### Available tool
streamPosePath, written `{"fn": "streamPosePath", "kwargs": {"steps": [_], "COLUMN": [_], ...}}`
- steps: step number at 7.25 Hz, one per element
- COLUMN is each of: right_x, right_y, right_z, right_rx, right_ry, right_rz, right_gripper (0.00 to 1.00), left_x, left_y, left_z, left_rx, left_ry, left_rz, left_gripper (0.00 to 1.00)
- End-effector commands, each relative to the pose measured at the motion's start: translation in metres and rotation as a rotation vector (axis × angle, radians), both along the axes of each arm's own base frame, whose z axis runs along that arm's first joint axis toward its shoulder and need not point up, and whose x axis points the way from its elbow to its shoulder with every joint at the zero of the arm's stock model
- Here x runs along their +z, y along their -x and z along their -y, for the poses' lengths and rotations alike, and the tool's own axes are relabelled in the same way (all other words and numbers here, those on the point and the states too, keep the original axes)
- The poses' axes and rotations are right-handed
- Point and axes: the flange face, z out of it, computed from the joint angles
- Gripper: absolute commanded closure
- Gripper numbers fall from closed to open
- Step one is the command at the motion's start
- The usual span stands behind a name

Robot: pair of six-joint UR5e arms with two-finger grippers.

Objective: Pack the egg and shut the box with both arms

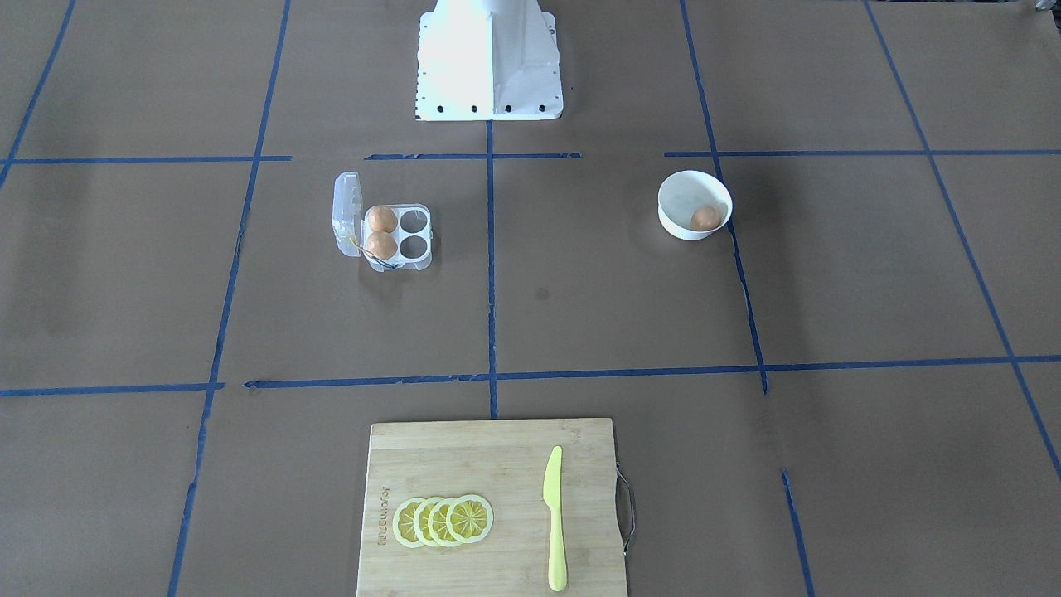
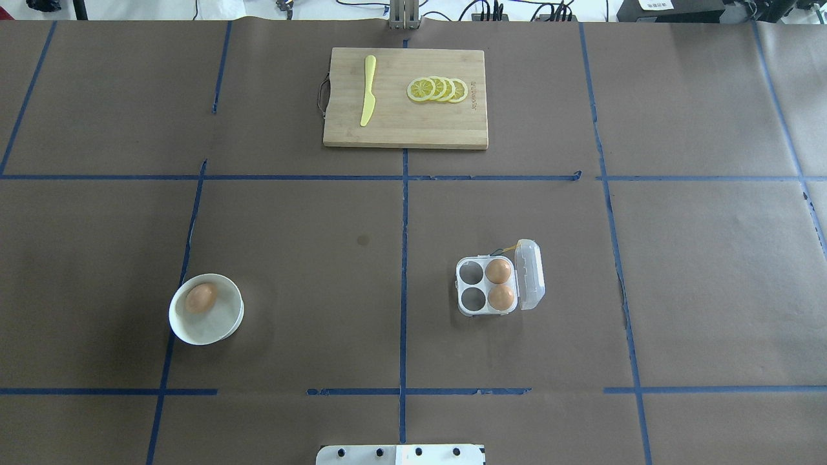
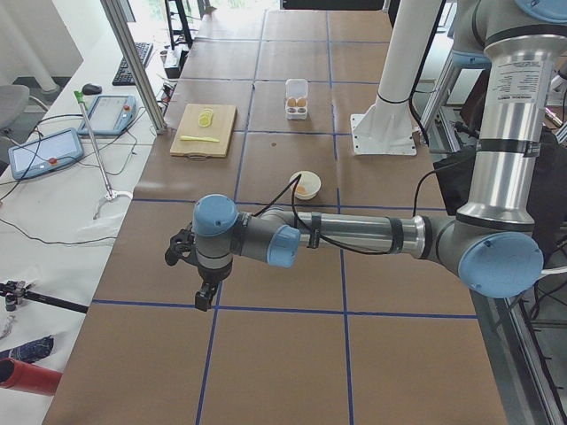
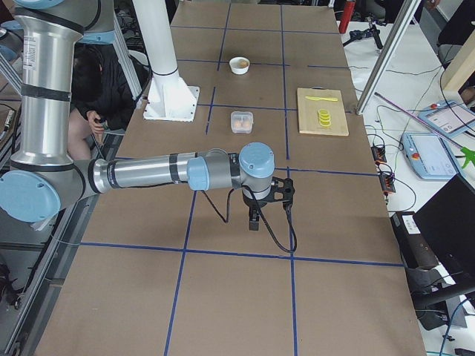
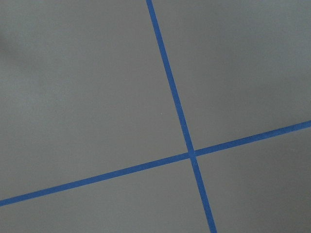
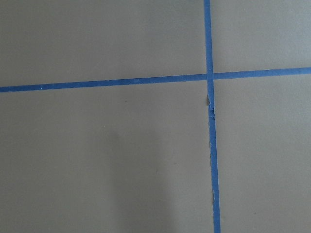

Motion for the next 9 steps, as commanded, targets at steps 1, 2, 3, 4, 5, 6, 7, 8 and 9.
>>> {"fn": "streamPosePath", "kwargs": {"steps": [1,2,3,4,5,6,7,8,9], "right_x": [0.003,0.004,0.006,0.006,0.004,0.001,-0.001,-0.004,-0.005], "right_y": [-0.005,-0.006,-0.006,-0.006,-0.005,-0.005,-0.004,-0.004,-0.004], "right_z": [-0.002,-0.002,-0.001,-0.001,-0.001,0.004,0.010,0.010,0.010], "right_rx": [0.007,0.010,0.013,0.013,0.013,0.012,0.011,0.011,0.011], "right_ry": [-0.001,0.003,0.010,0.011,0.008,-0.002,-0.008,-0.013,-0.016], "right_rz": [-0.010,-0.011,-0.011,-0.008,-0.002,-0.002,-0.007,-0.001,-0.001], "right_gripper": [0.00,0.00,0.00,0.00,0.00,0.00,0.00,0.00,0.00], "left_x": [-0.003,-0.007,-0.024,-0.034,-0.047,-0.053,-0.057,-0.077,-0.095], "left_y": [0.000,-0.001,-0.001,0.000,-0.002,-0.005,-0.005,-0.004,-0.006], "left_z": [0.001,0.003,0.009,0.006,0.006,0.006,0.006,0.004,0.014], "left_rx": [-0.001,-0.003,-0.004,-0.004,0.007,0.017,0.015,0.016,0.021], "left_ry": [-0.003,-0.009,-0.040,-0.065,-0.081,-0.084,-0.090,-0.128,-0.185], "left_rz": [-0.003,-0.005,-0.006,-0.009,-0.063,-0.097,-0.098,-0.100,-0.096], "left_gripper": [0.00,0.00,0.00,0.00,0.00,0.00,0.00,0.00,0.00]}}
